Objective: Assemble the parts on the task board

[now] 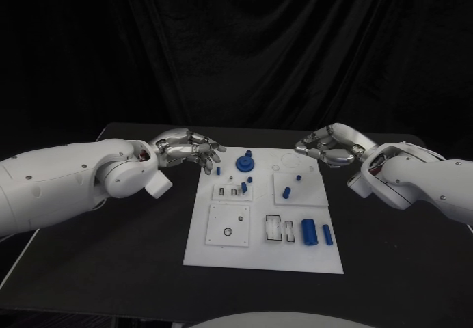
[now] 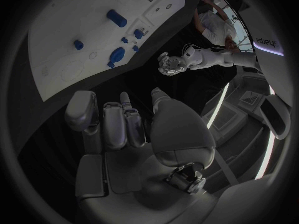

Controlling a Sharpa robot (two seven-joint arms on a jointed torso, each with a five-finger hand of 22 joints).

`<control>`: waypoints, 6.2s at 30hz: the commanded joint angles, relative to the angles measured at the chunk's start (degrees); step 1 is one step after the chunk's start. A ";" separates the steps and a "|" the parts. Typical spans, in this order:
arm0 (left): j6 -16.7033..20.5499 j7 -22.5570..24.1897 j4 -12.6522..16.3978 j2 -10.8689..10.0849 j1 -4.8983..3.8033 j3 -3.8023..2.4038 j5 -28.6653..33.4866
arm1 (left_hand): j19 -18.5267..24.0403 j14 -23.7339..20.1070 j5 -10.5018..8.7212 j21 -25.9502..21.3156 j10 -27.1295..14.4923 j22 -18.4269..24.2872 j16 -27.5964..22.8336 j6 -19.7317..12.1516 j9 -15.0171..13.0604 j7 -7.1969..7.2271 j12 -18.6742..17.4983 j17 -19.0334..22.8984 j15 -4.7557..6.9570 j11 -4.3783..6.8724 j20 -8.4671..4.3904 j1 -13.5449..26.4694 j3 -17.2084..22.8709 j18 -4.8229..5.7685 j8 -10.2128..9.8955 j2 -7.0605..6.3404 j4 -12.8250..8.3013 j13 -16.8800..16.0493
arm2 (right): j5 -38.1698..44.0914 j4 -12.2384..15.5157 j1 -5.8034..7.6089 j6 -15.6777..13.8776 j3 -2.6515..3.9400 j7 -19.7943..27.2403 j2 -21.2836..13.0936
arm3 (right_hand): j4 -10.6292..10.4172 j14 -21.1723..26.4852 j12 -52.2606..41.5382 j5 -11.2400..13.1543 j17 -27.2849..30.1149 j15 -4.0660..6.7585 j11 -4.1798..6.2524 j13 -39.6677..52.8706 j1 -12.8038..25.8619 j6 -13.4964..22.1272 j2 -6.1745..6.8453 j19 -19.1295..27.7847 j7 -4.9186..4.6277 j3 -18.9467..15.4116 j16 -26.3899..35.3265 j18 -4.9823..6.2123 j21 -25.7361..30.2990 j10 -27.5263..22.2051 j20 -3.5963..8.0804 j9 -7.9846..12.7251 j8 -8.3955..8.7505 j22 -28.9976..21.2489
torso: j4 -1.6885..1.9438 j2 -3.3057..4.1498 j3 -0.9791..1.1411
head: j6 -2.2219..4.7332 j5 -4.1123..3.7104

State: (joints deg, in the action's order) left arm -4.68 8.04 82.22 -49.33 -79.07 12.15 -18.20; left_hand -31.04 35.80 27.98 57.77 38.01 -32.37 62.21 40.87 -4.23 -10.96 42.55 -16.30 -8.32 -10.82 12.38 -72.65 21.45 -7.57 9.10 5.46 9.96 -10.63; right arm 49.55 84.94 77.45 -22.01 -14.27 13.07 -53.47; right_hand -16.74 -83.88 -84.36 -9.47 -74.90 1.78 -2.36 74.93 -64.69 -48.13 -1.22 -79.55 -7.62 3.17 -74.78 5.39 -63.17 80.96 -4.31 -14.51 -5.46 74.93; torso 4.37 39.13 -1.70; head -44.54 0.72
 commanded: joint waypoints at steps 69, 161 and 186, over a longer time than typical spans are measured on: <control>-7.66 -41.39 -11.91 19.46 0.94 -0.07 -34.38 | -51.43 54.20 -17.14 27.18 51.99 -45.06 27.79 15.54 -32.84 8.44 47.45 -73.70 12.90 12.40 -10.50 11.16 -19.32 4.68 14.09 1.67 2.45 -79.37 | -6.90 0.60 -3.02 -0.85 0.04 -1.61 -2.29 | 0.20 -1.53 -0.07 -11.97 -3.42 -0.60 -0.60 5.46 -3.56 -1.88 -2.96 -0.26 -0.02 -4.17 -0.31 0.31 0.57 0.06 -0.57 1.10 -0.45 3.96 | -5.00 -4.07 3.90 | -5.46 4.24; -6.24 -37.16 -17.26 22.66 4.97 -0.08 -34.26 | -49.98 54.20 -15.61 25.50 51.99 -42.63 27.79 13.93 -37.85 8.21 47.45 -73.70 12.70 12.20 -10.30 9.12 -15.37 4.10 11.61 0.86 -1.68 -79.37 | -6.90 -1.44 -3.15 2.13 0.03 -4.43 -0.42 | 0.16 -1.42 0.15 -12.16 -3.04 -0.71 -0.74 5.06 -3.85 -1.85 -3.30 0.10 -0.15 -4.44 0.14 0.55 1.83 -0.27 -0.63 1.23 -0.37 3.52 | -5.06 -4.44 3.76 | -5.46 3.82; -4.61 -36.34 -16.44 21.34 5.20 -0.08 -34.26 | -50.30 54.20 -5.19 25.10 51.99 -43.16 27.79 14.76 -41.81 8.31 47.45 -73.70 12.80 12.32 -10.41 11.22 -1.50 4.13 8.42 -2.29 -9.37 -79.37 | -6.90 -1.29 -3.16 2.57 0.03 -5.21 -0.96 | 0.17 -1.37 0.21 -12.19 -2.92 -0.72 -0.76 4.96 -3.94 -1.86 -3.37 0.17 -0.16 -4.48 0.29 0.59 2.07 -0.38 -0.65 1.26 -0.37 3.44 | -4.96 -4.52 3.74 | -5.46 3.64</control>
State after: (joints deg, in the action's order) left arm -9.88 -29.10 65.52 -27.96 -74.05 12.09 -52.74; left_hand -81.51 84.05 22.69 83.09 83.85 -74.92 89.85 55.51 -45.92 -2.88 89.80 -74.91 4.39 1.49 2.04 -61.76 19.41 -3.05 17.66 2.92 1.10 -74.92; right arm 42.64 83.53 74.44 -19.90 -14.28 8.98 -54.30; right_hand -16.59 -83.87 -84.36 -21.27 -74.90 1.37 -2.98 74.90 -68.03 -49.85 -4.67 -79.54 -7.71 -1.09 -74.78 5.39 -61.38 80.74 -4.72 -13.32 -5.71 74.91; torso -0.65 34.63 2.04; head -50.01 4.31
